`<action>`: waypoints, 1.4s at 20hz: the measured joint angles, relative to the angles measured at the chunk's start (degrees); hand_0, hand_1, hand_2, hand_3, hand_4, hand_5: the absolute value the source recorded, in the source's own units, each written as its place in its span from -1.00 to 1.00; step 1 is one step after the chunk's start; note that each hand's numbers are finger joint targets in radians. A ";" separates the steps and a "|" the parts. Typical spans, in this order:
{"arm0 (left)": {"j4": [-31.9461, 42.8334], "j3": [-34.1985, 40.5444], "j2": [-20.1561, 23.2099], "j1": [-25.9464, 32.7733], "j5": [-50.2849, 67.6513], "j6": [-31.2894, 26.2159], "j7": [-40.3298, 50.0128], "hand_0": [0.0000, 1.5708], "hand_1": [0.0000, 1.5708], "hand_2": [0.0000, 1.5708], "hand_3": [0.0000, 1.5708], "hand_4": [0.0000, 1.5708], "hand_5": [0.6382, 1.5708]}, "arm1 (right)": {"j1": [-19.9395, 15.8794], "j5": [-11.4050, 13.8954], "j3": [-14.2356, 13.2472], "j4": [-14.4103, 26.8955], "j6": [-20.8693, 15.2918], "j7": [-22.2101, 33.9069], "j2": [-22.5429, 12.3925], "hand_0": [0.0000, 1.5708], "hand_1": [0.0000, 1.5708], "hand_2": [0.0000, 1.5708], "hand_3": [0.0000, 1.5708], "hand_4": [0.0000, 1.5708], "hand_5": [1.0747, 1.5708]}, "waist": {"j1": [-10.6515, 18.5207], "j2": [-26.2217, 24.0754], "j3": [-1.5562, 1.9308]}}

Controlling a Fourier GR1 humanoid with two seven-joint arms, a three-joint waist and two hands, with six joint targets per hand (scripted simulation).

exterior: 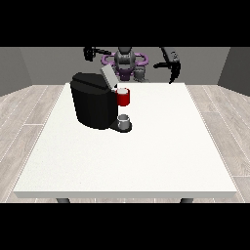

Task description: Insert the coffee pod into the coffee machine and close the lid

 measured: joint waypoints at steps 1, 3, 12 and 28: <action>-0.30 0.05 0.04 0.70 0.25 -0.21 0.03 -1.00 -1.00 -1.00 -1.00 -0.62 1.00 | -0.16 0.53 0.82 -1.95 -0.34 0.70 0.16 -1.00 -1.00 -1.00 -1.00 -0.79 1.00 | -0.03 -0.36 0.01; -0.97 0.02 -0.19 1.74 0.56 0.10 -0.83 -1.00 -1.00 -1.00 -1.00 -0.77 1.00 | -0.62 1.35 2.18 -6.35 -0.67 2.36 0.33 -1.00 -1.00 -1.00 -1.00 -0.75 1.00 | -0.72 0.32 0.02; -5.99 -0.57 0.80 1.74 3.94 -2.44 -4.41 -1.00 -1.00 -1.00 -1.00 -0.76 1.00 | -3.69 6.24 6.08 -18.05 -7.02 7.08 0.52 -1.00 -1.00 -1.00 -1.00 -0.53 1.00 | 1.68 10.51 0.05; -20.19 -6.88 -1.00 4.41 5.43 -2.80 -4.56 -1.00 -1.00 -1.00 -1.00 -0.61 1.00 | -20.24 10.27 -2.80 -8.43 -13.41 10.63 -0.21 -1.00 -1.00 -1.00 -1.00 -0.50 1.00 | 9.48 20.50 0.07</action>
